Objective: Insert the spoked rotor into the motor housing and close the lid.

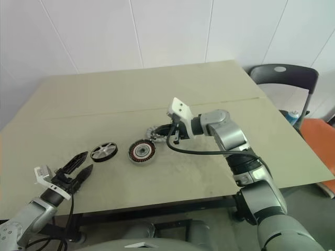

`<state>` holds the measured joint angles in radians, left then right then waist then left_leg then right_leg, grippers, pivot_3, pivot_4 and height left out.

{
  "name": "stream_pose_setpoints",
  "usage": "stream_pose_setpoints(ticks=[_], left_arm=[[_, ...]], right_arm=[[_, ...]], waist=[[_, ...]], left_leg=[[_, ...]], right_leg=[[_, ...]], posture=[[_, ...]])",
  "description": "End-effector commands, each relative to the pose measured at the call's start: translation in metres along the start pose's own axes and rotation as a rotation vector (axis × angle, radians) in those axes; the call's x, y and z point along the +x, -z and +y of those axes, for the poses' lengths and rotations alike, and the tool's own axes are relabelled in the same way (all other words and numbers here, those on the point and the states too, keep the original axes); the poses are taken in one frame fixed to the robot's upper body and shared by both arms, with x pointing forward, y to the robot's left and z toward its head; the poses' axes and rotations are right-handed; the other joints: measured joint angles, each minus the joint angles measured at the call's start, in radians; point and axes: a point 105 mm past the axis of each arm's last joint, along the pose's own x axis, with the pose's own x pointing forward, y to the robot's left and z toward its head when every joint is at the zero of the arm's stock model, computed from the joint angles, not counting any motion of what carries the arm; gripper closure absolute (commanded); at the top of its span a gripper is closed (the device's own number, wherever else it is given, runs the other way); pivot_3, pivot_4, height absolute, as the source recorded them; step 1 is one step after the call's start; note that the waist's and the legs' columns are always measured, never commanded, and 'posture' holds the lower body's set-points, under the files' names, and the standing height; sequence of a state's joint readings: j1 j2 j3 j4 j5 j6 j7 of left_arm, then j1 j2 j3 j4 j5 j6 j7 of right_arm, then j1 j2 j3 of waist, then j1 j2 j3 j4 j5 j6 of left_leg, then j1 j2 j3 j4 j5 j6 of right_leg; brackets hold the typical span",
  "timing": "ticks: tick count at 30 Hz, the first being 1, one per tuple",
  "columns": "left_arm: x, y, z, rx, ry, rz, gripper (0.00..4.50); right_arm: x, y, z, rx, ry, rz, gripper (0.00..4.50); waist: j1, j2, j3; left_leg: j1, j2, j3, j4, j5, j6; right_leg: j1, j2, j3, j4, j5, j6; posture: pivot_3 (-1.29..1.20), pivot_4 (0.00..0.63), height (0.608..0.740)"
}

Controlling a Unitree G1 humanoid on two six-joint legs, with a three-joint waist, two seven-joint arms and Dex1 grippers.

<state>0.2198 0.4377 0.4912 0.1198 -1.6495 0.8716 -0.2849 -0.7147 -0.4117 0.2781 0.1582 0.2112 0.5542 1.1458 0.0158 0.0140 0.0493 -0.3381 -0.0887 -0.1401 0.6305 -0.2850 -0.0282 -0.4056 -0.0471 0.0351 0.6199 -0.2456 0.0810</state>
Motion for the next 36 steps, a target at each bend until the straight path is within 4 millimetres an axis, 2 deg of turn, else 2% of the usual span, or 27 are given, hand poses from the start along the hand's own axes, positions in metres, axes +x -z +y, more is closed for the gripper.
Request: stream_pose_setpoints(ticks=[1, 7, 10, 15, 20, 28, 36], left_arm=[[0.008, -0.003, 0.002, 0.033, -0.028, 0.025, 0.0], [0.028, 0.006, -0.028, 0.069, 0.016, 0.059, 0.0], [0.036, 0.011, -0.043, 0.085, 0.024, 0.068, 0.0], [0.041, 0.019, -0.056, 0.09, 0.013, 0.079, 0.0], [0.041, 0.022, -0.065, 0.075, 0.009, 0.064, 0.0], [0.026, 0.027, -0.069, 0.028, -0.027, 0.014, 0.0], [0.008, 0.037, -0.058, -0.029, -0.1, -0.027, 0.0]], right_arm=[[0.001, -0.013, 0.002, -0.043, -0.006, -0.029, 4.46], [-0.004, -0.01, 0.005, -0.048, -0.033, -0.025, 4.46], [-0.011, 0.0, 0.005, -0.098, -0.029, 0.028, 4.46], [-0.02, 0.018, 0.004, -0.136, -0.016, 0.103, 4.46], [-0.026, 0.023, 0.007, -0.115, -0.032, 0.115, 4.46], [-0.038, 0.038, 0.014, -0.17, -0.072, 0.192, 4.46], [-0.04, 0.04, 0.013, -0.19, -0.079, 0.207, 4.46]], waist=[[0.0, 0.0, 0.0], [0.001, -0.001, 0.001], [0.0, -0.006, 0.001], [-0.001, -0.008, 0.0], [-0.003, -0.009, 0.001], [-0.001, -0.01, 0.001], [0.0, -0.011, 0.002]], left_leg=[[0.0, 0.001, 0.0, 0.0, 0.0, 0.0], [-0.002, 0.003, -0.002, 0.0, 0.002, -0.003], [-0.004, 0.002, -0.002, 0.001, 0.002, -0.003], [-0.017, 0.002, -0.001, 0.001, 0.004, -0.001], [-0.018, 0.002, 0.0, 0.0, 0.004, -0.001], [-0.017, 0.002, 0.0, 0.001, 0.004, -0.001], [-0.016, 0.002, 0.001, 0.002, 0.004, 0.0]], right_leg=[[0.0, 0.0, -0.002, 0.0, 0.0, 0.0], [0.001, -0.002, -0.007, 0.0, 0.001, -0.001], [0.002, -0.002, -0.007, -0.002, 0.001, -0.001], [-0.008, -0.002, -0.006, -0.002, 0.006, -0.001], [-0.01, -0.002, -0.005, -0.002, 0.006, -0.002], [-0.008, -0.002, -0.005, -0.003, 0.004, -0.005], [-0.007, -0.002, -0.005, -0.003, 0.004, -0.005]], posture=[[0.0, 0.0, 0.74], [0.0, 0.0, 0.74], [0.0, 0.0, 0.74], [0.0, 0.0, 0.74], [0.0, 0.0, 0.74], [0.0, 0.0, 0.74], [0.0, 0.0, 0.74]])
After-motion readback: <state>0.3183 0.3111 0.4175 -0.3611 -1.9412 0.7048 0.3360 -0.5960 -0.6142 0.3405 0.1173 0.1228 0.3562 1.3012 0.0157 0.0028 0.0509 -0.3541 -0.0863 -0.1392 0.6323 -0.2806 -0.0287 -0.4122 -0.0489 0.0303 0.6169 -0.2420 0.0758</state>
